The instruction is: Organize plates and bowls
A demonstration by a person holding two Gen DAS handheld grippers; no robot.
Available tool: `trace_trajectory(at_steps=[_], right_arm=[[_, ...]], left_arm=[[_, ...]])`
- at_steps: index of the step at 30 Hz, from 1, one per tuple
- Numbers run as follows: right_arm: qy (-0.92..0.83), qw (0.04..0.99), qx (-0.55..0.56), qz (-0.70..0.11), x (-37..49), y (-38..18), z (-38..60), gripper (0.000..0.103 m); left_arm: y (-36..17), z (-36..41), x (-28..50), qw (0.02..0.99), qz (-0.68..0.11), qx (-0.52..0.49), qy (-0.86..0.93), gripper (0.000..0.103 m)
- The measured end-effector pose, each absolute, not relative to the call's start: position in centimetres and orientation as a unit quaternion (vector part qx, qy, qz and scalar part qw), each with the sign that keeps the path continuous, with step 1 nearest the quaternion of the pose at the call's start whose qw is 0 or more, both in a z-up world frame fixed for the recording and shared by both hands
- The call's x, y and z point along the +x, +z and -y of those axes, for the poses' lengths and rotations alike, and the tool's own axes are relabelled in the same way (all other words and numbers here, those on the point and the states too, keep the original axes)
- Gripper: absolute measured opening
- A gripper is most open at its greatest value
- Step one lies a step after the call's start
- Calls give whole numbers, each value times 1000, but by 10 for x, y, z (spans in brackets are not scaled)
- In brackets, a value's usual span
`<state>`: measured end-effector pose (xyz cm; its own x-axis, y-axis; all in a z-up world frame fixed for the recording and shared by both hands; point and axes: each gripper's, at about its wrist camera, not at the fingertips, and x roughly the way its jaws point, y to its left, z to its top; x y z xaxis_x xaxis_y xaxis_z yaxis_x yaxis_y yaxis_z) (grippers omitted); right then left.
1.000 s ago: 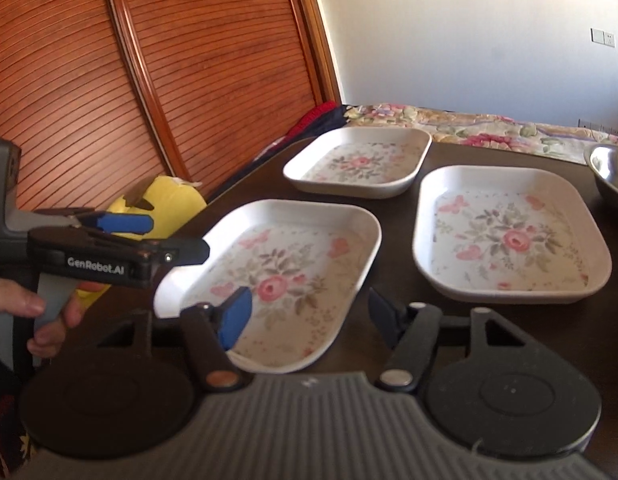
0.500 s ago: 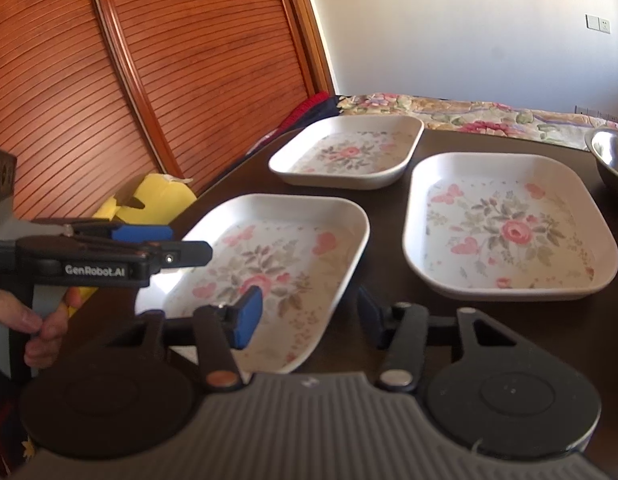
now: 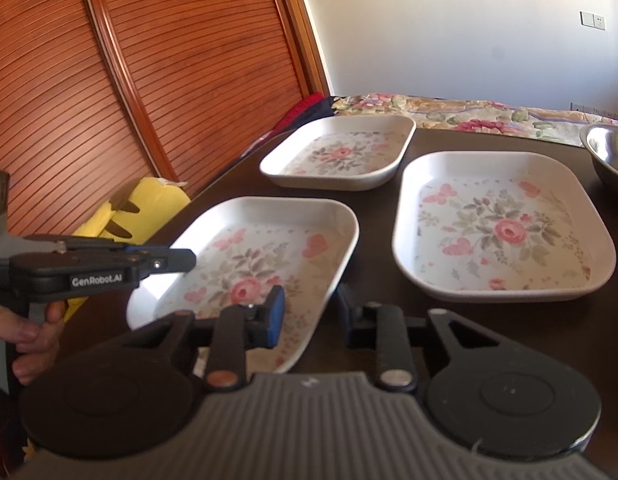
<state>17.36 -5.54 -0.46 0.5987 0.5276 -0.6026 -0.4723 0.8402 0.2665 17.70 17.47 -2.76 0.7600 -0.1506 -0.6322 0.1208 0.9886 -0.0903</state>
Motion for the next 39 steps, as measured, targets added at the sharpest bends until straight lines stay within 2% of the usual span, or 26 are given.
trace_trajectory(at_steps=[2,6,23,39], right_arm=[[276,895,36,-349,173,-5,55,24],[276,895,37,-348,173,-5,57,22],[268,900,29,-343,163,4,64,21],[253,909,26,-330,115,22,110,21]], left_arm=[[-28,-175,176,938,-338,-23,-71,13],[-28,-176,175,939,-335,-26,-71,12],[-13,-164,152,939,-334,-38,-66,11],[-1,-122,106,939,-326,-26,-103,11]])
